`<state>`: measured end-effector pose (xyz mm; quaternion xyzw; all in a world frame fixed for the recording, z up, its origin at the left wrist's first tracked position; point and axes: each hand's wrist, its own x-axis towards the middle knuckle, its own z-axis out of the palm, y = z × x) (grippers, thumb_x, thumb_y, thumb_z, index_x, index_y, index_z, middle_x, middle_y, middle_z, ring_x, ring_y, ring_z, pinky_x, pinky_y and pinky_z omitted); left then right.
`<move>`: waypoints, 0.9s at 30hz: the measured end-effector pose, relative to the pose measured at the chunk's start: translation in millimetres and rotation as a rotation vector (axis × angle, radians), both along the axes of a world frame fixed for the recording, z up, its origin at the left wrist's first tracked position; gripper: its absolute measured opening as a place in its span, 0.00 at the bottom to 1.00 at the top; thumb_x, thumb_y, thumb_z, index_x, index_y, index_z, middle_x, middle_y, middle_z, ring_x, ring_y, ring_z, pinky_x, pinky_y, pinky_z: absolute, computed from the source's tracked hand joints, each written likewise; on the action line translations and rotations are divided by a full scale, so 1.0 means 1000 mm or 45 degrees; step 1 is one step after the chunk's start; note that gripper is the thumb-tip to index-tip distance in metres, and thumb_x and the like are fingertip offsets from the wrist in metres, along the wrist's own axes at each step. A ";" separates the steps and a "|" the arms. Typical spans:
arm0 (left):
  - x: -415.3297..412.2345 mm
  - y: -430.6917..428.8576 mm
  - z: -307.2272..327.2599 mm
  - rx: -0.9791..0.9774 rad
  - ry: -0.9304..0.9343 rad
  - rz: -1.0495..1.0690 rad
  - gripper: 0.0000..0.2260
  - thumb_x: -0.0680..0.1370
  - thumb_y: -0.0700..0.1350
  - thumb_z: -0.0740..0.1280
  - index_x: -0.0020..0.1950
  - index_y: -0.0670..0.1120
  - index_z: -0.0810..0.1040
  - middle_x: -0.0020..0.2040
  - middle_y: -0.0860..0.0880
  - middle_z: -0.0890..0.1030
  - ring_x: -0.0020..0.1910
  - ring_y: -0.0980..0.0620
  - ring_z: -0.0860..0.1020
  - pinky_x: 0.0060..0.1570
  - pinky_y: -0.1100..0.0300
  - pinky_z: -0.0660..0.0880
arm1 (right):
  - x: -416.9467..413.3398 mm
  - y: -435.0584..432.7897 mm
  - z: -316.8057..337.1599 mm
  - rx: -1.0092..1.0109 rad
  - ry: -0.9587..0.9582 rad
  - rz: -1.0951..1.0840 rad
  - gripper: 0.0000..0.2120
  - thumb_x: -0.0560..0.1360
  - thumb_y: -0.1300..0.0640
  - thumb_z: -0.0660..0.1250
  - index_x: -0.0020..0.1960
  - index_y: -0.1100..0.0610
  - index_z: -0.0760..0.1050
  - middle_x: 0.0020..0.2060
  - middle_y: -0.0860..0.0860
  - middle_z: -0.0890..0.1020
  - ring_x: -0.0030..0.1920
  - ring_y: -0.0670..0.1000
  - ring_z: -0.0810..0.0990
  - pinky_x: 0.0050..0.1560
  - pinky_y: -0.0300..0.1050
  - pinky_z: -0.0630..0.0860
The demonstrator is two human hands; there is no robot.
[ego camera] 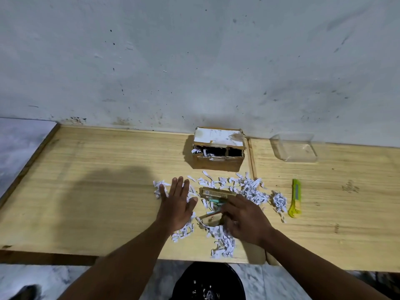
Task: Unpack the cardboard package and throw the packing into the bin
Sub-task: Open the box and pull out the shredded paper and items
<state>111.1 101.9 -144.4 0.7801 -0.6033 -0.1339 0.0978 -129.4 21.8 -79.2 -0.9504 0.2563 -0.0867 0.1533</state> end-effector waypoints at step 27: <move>0.001 -0.008 -0.004 0.058 0.023 -0.001 0.31 0.80 0.62 0.46 0.80 0.49 0.46 0.80 0.49 0.42 0.77 0.50 0.36 0.72 0.41 0.36 | 0.034 -0.060 0.056 -0.047 0.865 -0.076 0.25 0.65 0.41 0.68 0.61 0.43 0.74 0.48 0.48 0.83 0.49 0.54 0.82 0.50 0.49 0.73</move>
